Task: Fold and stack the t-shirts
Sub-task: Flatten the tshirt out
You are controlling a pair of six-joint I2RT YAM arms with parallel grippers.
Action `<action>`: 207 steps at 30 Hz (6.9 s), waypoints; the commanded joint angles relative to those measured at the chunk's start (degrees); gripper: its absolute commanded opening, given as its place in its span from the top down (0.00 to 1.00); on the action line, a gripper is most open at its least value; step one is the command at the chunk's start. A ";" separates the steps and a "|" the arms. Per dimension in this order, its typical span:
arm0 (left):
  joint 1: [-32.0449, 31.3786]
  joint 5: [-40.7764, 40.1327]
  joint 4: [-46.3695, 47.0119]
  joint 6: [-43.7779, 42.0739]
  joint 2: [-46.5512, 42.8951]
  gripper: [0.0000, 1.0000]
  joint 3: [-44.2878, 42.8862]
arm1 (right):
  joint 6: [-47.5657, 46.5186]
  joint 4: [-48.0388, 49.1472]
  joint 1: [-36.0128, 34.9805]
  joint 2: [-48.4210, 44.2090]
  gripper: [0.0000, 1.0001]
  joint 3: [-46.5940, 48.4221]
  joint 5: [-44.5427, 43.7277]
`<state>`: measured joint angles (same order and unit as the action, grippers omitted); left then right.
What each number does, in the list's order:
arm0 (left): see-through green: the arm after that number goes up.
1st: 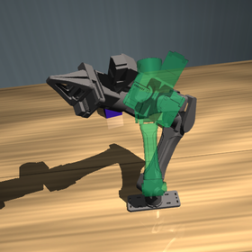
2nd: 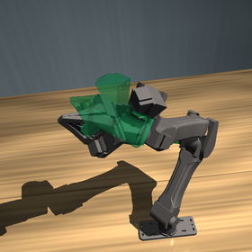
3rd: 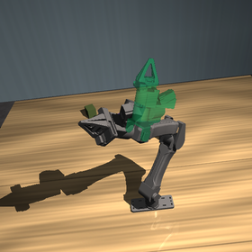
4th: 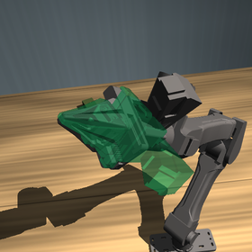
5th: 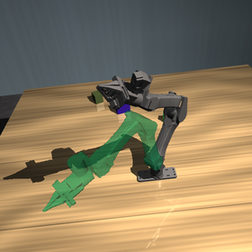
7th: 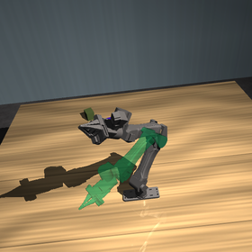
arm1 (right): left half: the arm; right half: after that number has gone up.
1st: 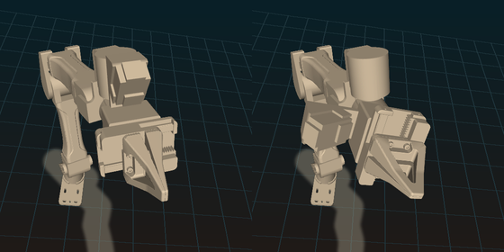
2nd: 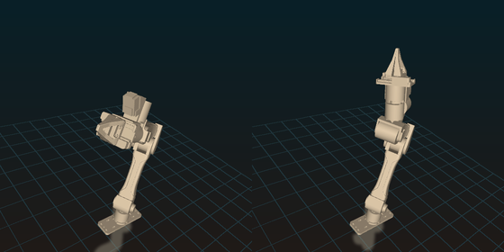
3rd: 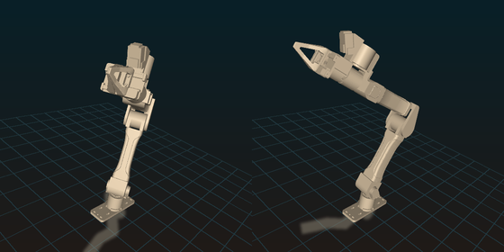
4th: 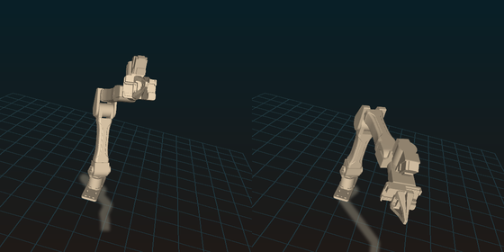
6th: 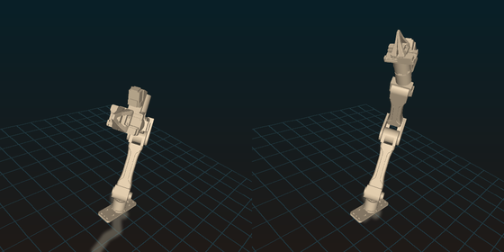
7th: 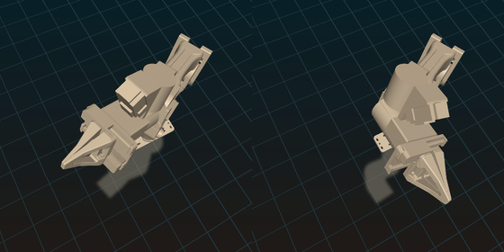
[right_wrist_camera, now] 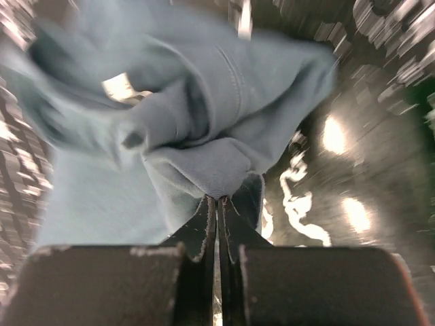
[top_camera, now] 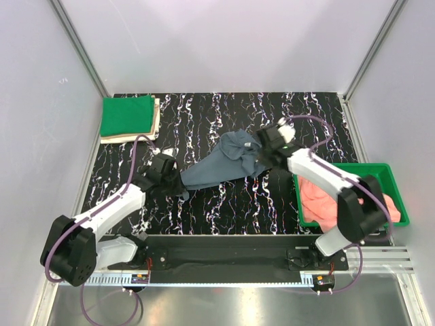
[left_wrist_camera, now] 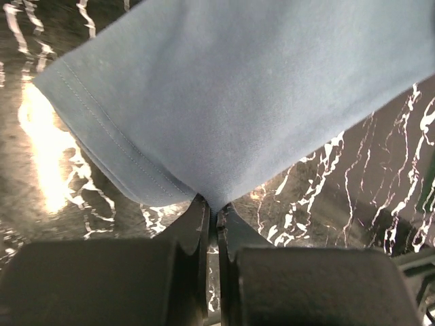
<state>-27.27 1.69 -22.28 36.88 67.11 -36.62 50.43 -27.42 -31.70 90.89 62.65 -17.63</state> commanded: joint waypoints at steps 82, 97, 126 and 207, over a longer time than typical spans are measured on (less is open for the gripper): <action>1.60 -2.22 -3.91 -1.90 -1.54 1.00 -4.51 | -34.53 23.82 41.81 15.72 0.45 5.90 47.59; 1.60 -2.22 -3.91 -1.99 -1.02 1.00 -4.60 | -34.35 24.43 41.81 16.69 0.64 6.34 48.57; 1.60 -2.13 -3.47 -1.73 -0.40 1.00 -4.60 | -32.33 23.99 41.81 14.84 0.73 6.17 48.83; 1.60 -0.38 -2.41 -1.46 0.74 1.00 -4.77 | -30.13 18.19 41.64 18.09 0.71 11.35 50.14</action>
<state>-25.85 -0.21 -27.29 35.81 67.75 -39.72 19.99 -9.74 10.15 108.95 71.24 30.13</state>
